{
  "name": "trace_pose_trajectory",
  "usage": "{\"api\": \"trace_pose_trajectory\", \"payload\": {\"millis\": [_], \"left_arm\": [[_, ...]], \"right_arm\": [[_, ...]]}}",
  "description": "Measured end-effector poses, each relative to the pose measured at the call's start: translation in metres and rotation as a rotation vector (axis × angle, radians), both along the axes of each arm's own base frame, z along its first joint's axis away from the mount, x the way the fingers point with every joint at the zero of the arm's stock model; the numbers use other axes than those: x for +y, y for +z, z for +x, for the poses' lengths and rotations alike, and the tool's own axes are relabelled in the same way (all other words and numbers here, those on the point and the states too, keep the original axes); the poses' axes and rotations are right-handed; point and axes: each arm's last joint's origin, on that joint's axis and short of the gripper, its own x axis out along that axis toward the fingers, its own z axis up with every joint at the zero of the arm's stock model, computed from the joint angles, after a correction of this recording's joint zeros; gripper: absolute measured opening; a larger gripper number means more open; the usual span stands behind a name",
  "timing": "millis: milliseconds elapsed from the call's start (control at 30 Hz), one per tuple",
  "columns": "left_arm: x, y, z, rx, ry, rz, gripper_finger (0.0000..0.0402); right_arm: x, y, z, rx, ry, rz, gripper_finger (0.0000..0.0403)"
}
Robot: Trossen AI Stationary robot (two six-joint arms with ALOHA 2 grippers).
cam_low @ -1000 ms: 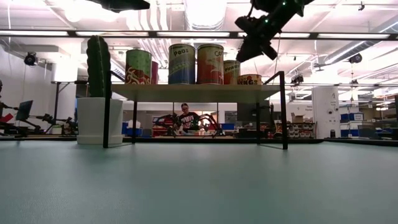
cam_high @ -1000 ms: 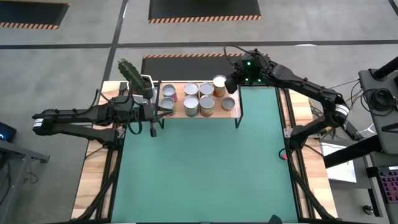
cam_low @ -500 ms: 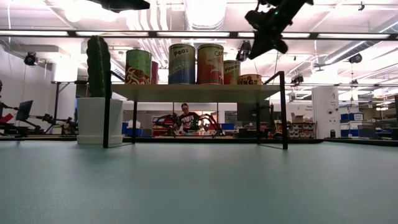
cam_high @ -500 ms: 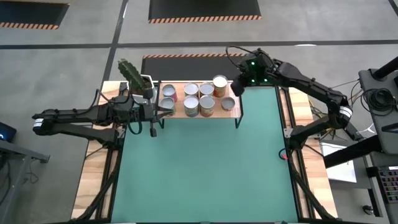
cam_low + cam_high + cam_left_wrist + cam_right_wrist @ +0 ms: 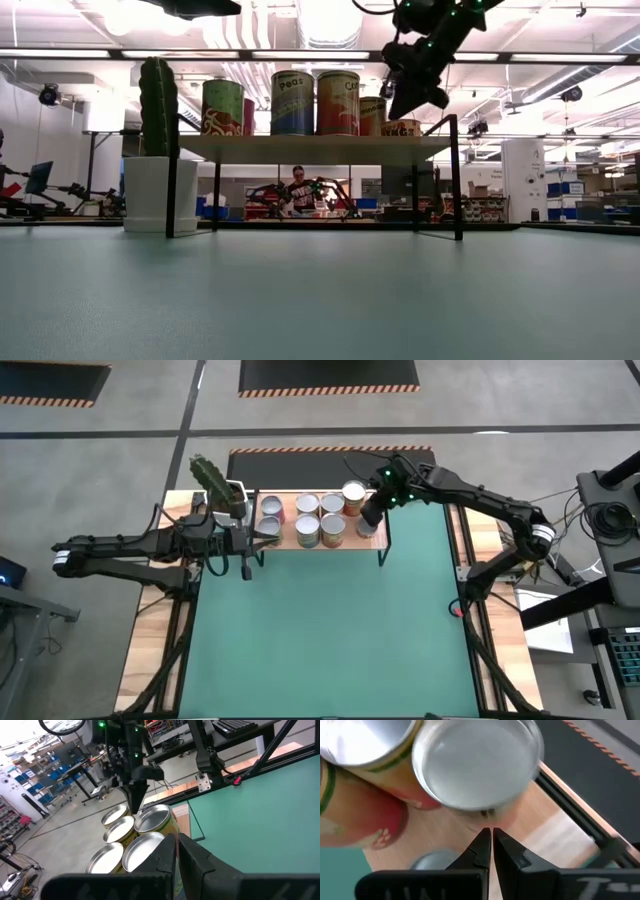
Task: Pick and place cans onto a shelf
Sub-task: Adjust the canned goods on the shelf
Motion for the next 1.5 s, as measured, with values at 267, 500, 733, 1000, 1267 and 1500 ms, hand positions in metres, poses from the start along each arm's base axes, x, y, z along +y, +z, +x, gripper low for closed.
{"api": "trace_pose_trajectory", "payload": {"millis": [267,500,733,1000,1267,1500], "left_arm": [[0.000,0.000,0.000,0.000,0.000,0.000,0.0000],[0.000,0.000,0.000,0.000,0.000,0.000,0.0000],[0.000,0.000,0.000,0.002,0.000,-0.001,0.0000],[0.000,-0.001,0.000,0.007,0.000,-0.001,0.0000],[0.000,-0.001,0.000,0.008,0.000,0.002,0.0000],[0.000,-0.001,0.000,0.008,0.000,0.002,0.0000]], "right_arm": [[-0.005,-0.001,0.009,-0.049,0.024,-0.031,0.0009],[-0.007,0.002,0.012,-0.081,0.041,-0.072,0.0009],[-0.008,0.001,0.011,-0.069,0.048,-0.079,0.0009],[-0.019,-0.003,0.002,0.010,-0.078,-0.112,0.0009],[-0.029,-0.014,0.018,-0.024,-0.083,-0.138,0.0009],[-0.032,-0.020,0.029,-0.061,-0.036,-0.123,0.0009]]}}
